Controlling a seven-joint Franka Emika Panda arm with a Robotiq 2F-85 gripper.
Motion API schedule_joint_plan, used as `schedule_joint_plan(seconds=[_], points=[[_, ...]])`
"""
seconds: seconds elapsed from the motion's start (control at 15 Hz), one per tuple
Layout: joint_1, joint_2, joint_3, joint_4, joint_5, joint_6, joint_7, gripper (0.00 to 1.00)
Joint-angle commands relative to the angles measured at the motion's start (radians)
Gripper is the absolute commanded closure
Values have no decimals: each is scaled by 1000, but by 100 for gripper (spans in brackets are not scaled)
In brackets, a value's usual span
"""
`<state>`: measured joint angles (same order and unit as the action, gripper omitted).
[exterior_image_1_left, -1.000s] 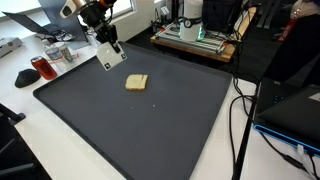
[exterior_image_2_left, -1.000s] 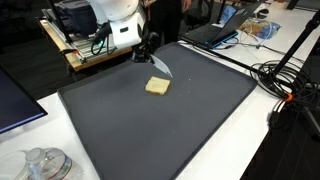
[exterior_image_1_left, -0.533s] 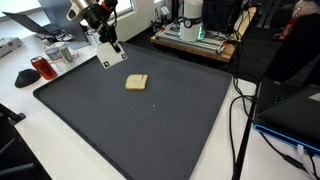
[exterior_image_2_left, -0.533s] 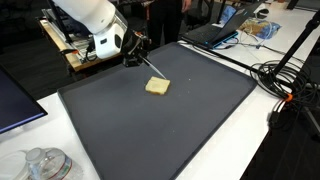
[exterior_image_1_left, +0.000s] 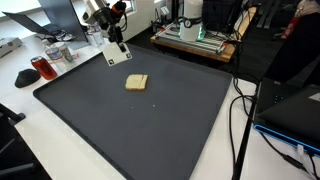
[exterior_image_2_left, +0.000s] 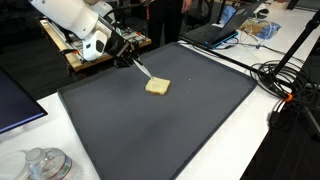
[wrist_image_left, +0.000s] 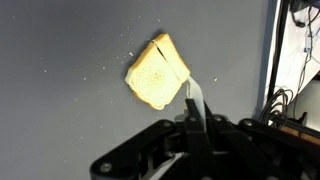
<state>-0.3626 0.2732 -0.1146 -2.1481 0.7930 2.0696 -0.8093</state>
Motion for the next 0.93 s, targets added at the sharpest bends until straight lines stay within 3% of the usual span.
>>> schedule_joint_plan(seconds=[0.0,0.33,0.87], points=[[29,-106,-24,-147,69,89,-17,99],[76,-210,-21,-296,180,283,-7,99],[144,-312,-20,-446,350,482,15,99]])
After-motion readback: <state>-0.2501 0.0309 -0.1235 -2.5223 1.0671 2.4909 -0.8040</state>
